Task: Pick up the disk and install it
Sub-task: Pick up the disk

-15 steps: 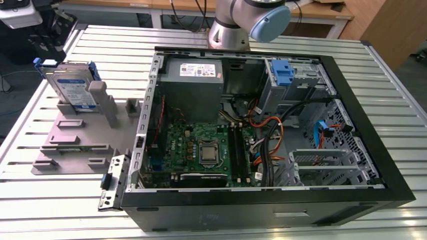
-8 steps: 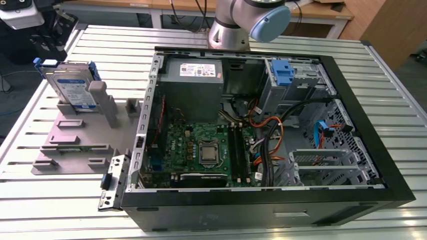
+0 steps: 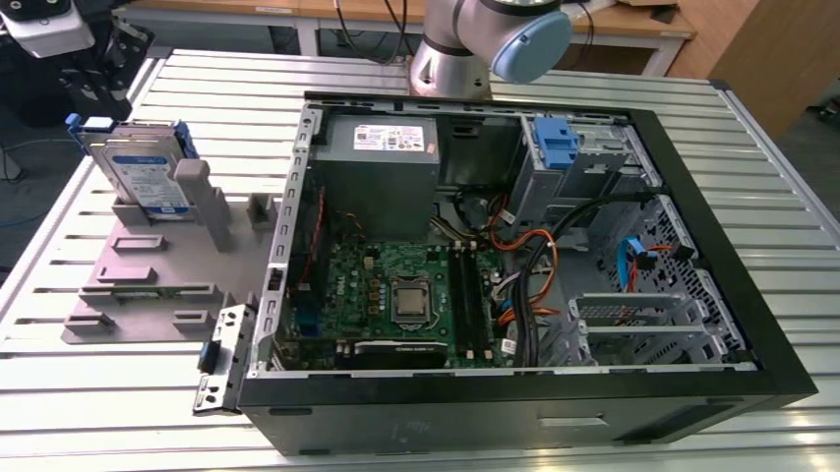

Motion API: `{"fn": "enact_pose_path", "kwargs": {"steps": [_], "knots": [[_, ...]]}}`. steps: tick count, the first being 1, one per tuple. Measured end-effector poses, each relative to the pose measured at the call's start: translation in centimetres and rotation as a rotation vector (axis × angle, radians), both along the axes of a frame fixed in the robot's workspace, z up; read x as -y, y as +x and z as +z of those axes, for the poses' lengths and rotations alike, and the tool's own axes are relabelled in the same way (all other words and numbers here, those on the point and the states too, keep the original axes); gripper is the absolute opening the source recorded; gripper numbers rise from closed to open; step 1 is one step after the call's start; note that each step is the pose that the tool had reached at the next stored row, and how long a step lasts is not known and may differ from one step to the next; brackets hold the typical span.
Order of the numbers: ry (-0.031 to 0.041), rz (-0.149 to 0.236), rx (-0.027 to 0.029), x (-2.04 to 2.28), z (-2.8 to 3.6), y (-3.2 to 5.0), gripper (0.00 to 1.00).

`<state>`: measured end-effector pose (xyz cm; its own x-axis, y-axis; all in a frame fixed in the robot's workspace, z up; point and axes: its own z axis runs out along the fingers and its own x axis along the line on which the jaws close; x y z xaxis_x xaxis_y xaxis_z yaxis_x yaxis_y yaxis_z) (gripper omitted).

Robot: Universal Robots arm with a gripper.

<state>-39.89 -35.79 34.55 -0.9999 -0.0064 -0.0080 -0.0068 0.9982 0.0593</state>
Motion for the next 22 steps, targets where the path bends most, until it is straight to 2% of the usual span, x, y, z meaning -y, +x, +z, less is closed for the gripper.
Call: {"fn": "enact_pose_path", "kwargs": {"steps": [5, 7, 22], "knots": [[0.0001, 0.006, 0.0000, 0.00, 0.00, 0.00, 0.11], [0.0001, 0.022, 0.0001, 0.00, -0.01, 0.01, 0.11], [0.0001, 0.296, 0.0001, 0.00, -0.02, 0.00, 0.11]]}}
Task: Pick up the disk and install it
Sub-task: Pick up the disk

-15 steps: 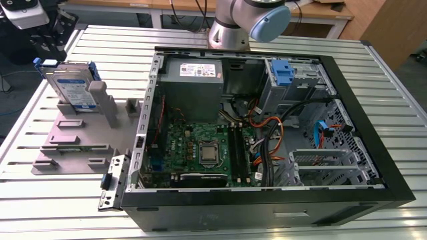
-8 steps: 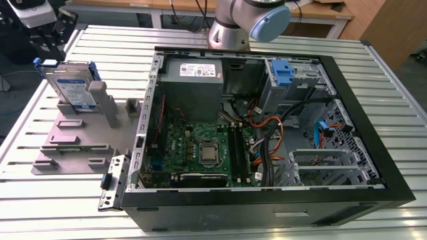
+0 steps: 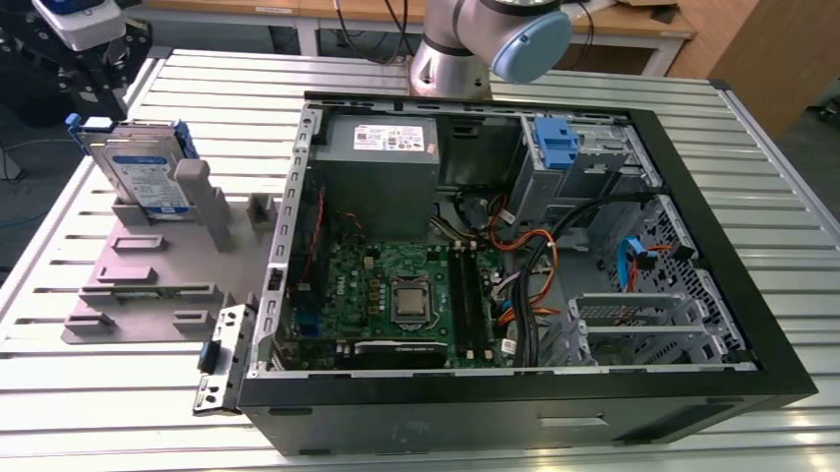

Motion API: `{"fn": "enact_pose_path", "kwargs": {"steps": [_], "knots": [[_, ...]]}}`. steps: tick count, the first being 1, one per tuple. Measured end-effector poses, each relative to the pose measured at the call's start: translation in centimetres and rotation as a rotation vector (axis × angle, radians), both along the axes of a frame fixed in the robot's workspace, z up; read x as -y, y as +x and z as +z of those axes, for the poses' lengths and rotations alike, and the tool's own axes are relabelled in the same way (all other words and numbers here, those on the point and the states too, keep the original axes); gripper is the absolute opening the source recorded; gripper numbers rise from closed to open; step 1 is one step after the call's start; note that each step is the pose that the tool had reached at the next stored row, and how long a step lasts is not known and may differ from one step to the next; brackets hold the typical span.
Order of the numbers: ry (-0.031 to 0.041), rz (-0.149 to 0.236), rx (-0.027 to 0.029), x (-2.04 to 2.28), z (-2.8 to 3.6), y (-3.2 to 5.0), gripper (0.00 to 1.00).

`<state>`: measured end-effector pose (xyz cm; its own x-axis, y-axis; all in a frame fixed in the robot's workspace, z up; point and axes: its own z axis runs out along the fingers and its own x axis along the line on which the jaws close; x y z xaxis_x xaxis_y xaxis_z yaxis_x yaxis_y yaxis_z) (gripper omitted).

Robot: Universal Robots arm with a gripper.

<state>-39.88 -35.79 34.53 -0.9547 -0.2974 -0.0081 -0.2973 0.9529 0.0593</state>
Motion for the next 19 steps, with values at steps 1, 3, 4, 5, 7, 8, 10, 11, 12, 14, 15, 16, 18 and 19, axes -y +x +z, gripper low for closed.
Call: {"fn": "enact_pose_path", "kwargs": {"steps": [1, 3, 4, 5, 7, 8, 10, 11, 12, 14, 15, 16, 18, 19], "knots": [[0.0000, 0.017, 0.0000, 0.00, 0.00, 0.00, 0.11], [-0.0001, 0.052, 0.0000, 0.00, 0.00, 0.00, 0.11], [0.0000, 0.069, -0.0001, 0.00, 0.00, 0.00, 0.11], [0.0000, 0.085, 0.0000, 0.00, -0.01, 0.00, 0.11], [0.0002, 0.117, 0.0000, 0.00, -0.01, 0.00, 0.11], [0.0003, 0.133, -0.0001, 0.00, -0.02, 0.00, 0.11], [0.0006, 0.163, 0.0000, 0.00, -0.02, 0.00, 0.11], [0.0007, 0.175, 0.0000, 0.00, -0.02, 0.00, 0.11], [0.0008, 0.187, -0.0001, 0.00, -0.02, 0.00, 0.11], [0.0008, 0.207, 0.0000, 0.00, -0.03, 0.00, 0.11], [0.0010, 0.219, 0.0000, 0.00, -0.04, 0.00, 0.11], [0.0012, 0.234, 0.0001, 0.00, -0.04, 0.00, 0.11], [0.0016, 0.263, 0.0001, 0.00, -0.06, 0.00, 0.11], [0.0018, 0.279, 0.0001, 0.00, -0.07, 0.00, 0.11]]}}
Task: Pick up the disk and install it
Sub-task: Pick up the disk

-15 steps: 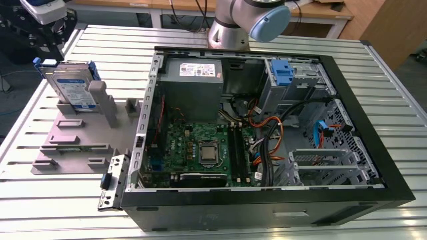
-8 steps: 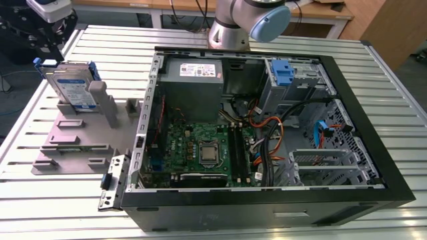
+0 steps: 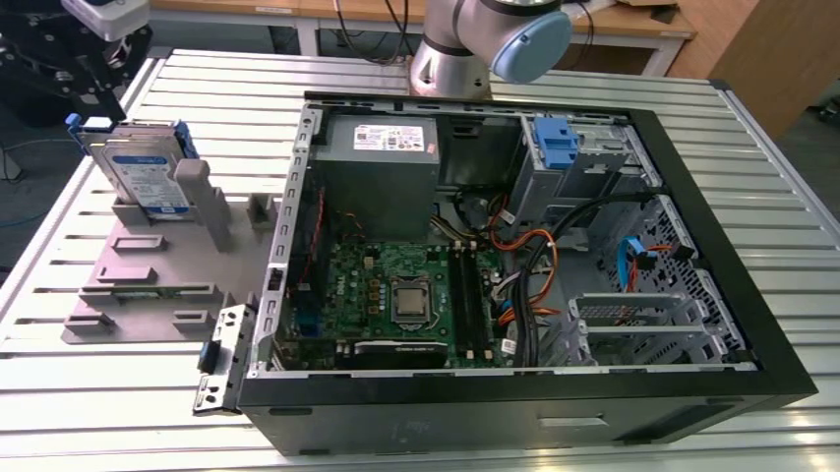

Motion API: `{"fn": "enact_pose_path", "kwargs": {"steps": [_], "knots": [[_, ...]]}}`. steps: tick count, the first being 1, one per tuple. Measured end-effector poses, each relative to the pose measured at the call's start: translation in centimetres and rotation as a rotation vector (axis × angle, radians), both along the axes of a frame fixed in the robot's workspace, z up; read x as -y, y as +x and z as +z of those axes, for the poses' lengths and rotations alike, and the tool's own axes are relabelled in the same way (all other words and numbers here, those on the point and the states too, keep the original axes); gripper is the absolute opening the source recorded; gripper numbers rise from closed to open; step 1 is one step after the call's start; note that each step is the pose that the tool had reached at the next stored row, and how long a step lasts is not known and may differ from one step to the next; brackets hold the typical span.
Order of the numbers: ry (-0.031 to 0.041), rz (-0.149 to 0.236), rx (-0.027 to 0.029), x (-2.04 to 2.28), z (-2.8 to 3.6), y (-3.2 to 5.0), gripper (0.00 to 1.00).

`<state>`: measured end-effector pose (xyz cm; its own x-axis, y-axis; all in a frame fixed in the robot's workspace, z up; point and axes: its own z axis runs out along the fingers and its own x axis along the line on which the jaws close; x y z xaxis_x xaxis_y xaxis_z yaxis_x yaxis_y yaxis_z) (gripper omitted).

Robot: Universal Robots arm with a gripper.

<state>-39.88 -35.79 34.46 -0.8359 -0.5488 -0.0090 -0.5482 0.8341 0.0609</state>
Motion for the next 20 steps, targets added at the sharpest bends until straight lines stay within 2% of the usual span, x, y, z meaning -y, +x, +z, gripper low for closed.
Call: {"fn": "enact_pose_path", "kwargs": {"steps": [11, 20], "knots": [[0.0008, 0.177, 0.0000, 0.00, -0.12, 0.00, 0.11], [0.0018, 0.305, 0.0000, 0.00, -0.18, 0.00, 0.11]]}}
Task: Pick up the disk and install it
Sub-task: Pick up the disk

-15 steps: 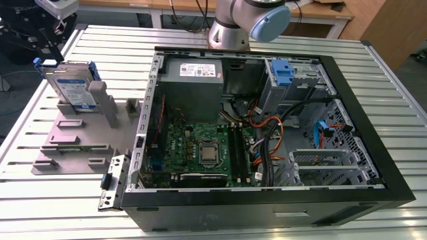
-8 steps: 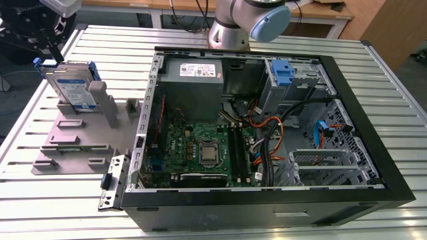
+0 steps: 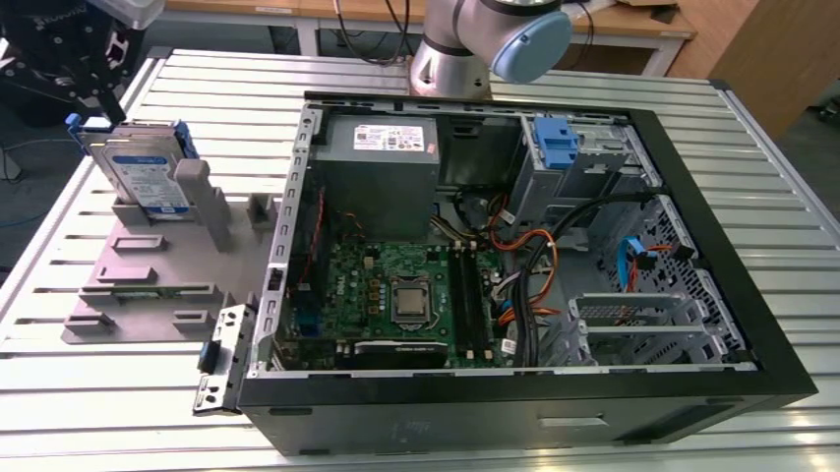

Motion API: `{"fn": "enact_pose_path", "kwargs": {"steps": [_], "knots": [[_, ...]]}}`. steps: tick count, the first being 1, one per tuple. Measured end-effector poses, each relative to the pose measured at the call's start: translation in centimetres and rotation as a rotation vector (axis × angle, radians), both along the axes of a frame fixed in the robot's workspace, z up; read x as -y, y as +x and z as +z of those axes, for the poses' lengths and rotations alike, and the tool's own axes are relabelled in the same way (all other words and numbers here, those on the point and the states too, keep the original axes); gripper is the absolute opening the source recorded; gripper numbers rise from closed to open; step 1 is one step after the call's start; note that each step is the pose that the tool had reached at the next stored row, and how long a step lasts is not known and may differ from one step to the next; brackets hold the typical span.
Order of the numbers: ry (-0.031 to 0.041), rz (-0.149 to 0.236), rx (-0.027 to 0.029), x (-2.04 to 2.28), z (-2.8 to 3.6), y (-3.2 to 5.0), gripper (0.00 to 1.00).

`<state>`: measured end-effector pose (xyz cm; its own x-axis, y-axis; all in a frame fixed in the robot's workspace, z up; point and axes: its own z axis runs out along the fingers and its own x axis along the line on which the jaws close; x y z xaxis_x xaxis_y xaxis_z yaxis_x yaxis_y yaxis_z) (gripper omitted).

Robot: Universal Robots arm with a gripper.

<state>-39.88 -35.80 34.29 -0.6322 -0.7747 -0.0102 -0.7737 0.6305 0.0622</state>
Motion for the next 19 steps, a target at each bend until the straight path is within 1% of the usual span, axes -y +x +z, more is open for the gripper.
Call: {"fn": "enact_pose_path", "kwargs": {"steps": [11, 19], "knots": [[0.0024, 0.121, 0.0000, 0.00, -0.03, 0.00, 0.11], [0.0056, 0.232, 0.0000, 0.00, -0.07, 0.00, 0.11]]}}
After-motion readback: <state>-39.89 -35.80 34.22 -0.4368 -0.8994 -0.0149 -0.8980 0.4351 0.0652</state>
